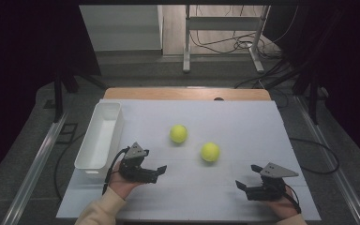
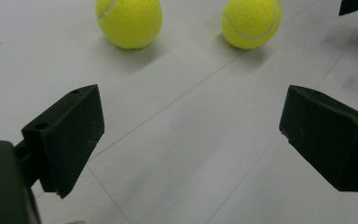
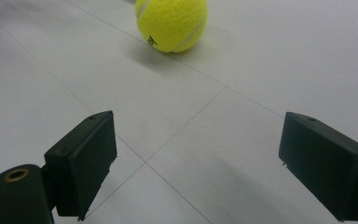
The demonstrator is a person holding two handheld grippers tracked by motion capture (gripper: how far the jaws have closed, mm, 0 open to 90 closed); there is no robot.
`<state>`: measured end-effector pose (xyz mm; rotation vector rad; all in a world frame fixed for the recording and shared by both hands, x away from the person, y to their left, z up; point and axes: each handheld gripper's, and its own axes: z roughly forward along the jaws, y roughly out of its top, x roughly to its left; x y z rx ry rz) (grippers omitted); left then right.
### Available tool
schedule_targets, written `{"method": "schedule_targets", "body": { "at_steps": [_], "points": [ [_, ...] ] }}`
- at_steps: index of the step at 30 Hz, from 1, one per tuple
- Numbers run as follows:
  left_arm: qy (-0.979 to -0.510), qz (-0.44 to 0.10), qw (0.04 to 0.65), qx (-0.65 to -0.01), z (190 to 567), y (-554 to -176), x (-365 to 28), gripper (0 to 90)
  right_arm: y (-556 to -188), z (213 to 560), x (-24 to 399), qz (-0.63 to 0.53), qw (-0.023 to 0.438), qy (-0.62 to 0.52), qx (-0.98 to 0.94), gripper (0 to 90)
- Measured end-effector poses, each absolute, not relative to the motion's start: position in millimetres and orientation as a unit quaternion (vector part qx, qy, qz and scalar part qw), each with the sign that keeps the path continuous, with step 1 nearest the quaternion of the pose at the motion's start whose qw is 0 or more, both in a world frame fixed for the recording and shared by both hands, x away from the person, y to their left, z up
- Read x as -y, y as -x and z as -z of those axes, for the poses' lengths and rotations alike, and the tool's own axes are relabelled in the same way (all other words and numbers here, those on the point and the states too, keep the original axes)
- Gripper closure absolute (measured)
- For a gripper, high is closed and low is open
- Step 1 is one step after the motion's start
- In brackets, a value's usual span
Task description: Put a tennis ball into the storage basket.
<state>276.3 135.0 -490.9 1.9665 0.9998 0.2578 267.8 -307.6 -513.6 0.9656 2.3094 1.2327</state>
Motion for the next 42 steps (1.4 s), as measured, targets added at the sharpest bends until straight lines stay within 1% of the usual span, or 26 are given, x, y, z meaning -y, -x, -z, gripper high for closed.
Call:
{"method": "schedule_targets", "body": {
  "at_steps": [20,42],
  "points": [
    [-0.791,-0.113,0.438,-0.412,489.8,-298.0,-121.7,7.4,-268.2,514.2,307.6,-0.432,0.175,-0.337,-0.818,11.5],
    [-0.798,-0.12,0.424,-0.411,489.0,-318.5,-111.8,7.4,-268.8,515.0,307.6,-0.427,0.177,-0.338,-0.82,11.5]
  ]
}}
